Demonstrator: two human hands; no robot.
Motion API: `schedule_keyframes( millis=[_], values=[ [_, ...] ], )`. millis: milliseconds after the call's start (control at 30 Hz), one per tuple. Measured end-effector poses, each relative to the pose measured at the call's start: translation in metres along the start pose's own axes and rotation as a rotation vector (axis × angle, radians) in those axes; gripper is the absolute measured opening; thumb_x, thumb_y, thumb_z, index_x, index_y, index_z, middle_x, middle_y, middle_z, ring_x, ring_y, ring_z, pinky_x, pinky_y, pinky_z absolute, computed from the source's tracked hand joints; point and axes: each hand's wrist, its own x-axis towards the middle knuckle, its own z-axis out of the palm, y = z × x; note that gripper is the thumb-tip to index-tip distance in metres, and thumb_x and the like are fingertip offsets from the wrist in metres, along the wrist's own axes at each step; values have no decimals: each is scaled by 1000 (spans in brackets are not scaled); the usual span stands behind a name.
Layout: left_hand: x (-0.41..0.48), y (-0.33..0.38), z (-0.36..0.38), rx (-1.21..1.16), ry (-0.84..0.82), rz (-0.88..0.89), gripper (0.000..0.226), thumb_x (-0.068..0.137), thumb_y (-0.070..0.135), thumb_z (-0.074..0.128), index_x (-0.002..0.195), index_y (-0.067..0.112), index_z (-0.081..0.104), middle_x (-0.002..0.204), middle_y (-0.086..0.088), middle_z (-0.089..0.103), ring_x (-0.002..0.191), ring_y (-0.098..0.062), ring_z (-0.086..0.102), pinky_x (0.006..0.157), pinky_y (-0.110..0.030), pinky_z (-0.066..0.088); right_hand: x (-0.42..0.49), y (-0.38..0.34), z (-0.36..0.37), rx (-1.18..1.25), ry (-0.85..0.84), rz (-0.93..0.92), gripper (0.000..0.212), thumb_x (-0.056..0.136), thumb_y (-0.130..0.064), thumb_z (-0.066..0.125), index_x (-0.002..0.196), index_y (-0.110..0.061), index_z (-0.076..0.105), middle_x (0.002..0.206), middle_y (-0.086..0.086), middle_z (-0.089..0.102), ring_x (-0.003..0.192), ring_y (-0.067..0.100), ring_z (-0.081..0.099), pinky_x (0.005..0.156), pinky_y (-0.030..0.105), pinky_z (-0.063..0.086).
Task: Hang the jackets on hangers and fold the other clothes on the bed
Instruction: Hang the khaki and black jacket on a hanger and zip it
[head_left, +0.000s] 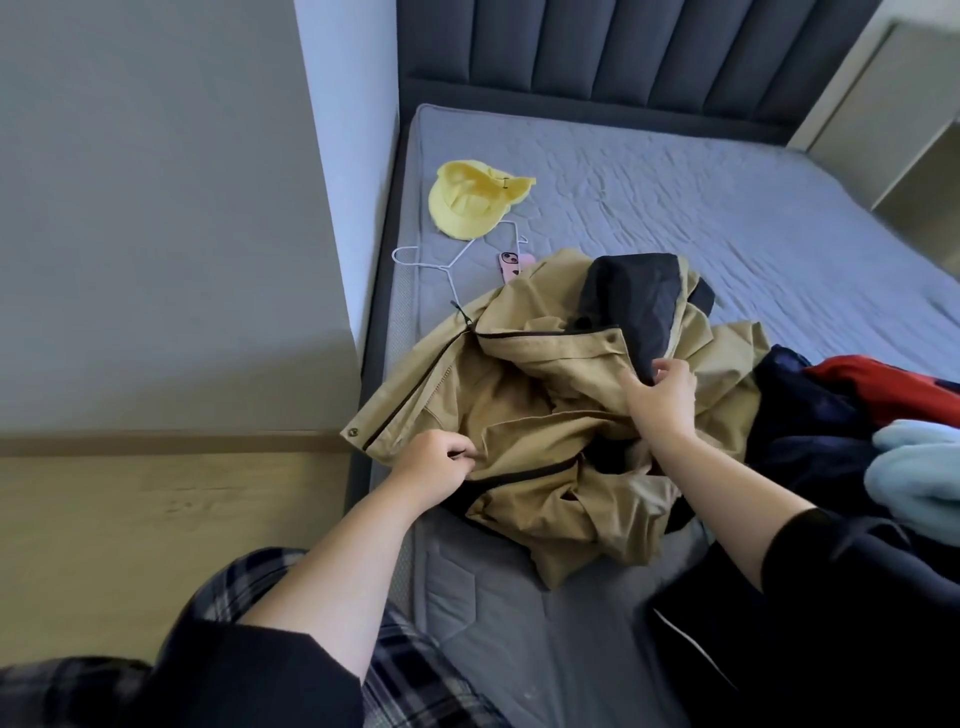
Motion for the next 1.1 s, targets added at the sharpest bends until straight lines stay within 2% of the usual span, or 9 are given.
schedule_keyframes(
  millis=[100,200,367,500,600,700,800,1033,1100],
  values=[
    [-1,1,1,-102,-79,-20,17,85,8,67,89,21,77,75,28,63,77,15,54,66,4,37,-6,-4,13,-23,-116,110,68,78,-46,70,133,-16,44,128,3,45,115,22,48,95,29,40],
    [-1,1,-1,-231,-90,-71,32,81,1,67,73,30,74,68,24,67,71,13,59,66,2,40,-13,-7,22,-182,-288,2,17,82,-15,64,100,-15,65,87,-2,59,82,16,55,56,5,37],
    [1,-2,-2,-271,-47,-120,16,75,14,56,66,1,61,68,-6,51,72,-17,47,69,-28,34,-28,-8,31,-295,-488,-153,31,74,8,46,53,-15,49,60,0,50,66,17,48,50,21,36],
    [0,1,-8,-277,263,-209,19,80,11,51,74,10,69,77,10,64,81,-13,56,73,-23,40,-35,-5,38,-484,-607,-210,30,79,0,50,54,-13,43,57,2,47,59,17,45,50,26,32],
    [1,-10,-21,53,715,-358,37,80,9,55,115,15,65,124,-4,56,117,-28,47,97,-36,39,-37,-12,38,-804,-827,-242,19,84,-5,48,66,-8,52,72,7,56,70,21,53,56,25,39],
    [3,-16,-29,101,633,-537,63,84,23,60,143,17,38,148,-10,34,136,-33,28,109,-45,29,-40,-21,29,-1169,-1020,-262,17,80,1,50,64,-3,51,53,3,54,57,22,47,38,18,35],
    [8,-17,-20,136,457,-483,74,86,36,61,149,21,25,147,-9,39,136,-30,34,109,-46,31,-40,-26,22,-1323,-1094,-233,20,86,-9,49,93,3,63,76,8,65,73,25,56,60,24,45],
    [8,-8,-6,-95,4,-148,16,91,19,63,104,19,72,96,0,71,89,-12,63,77,-23,48,-11,-54,46,-434,-282,-297,23,86,-12,44,98,-8,63,106,12,63,94,32,57,80,34,47],
    [4,-1,-1,-126,-173,-87,19,93,9,59,102,21,71,86,6,72,69,8,58,64,-10,43,-13,-57,55,-398,-277,-448,41,83,-8,44,122,-14,55,126,12,51,114,33,48,95,39,42]
  ],
)
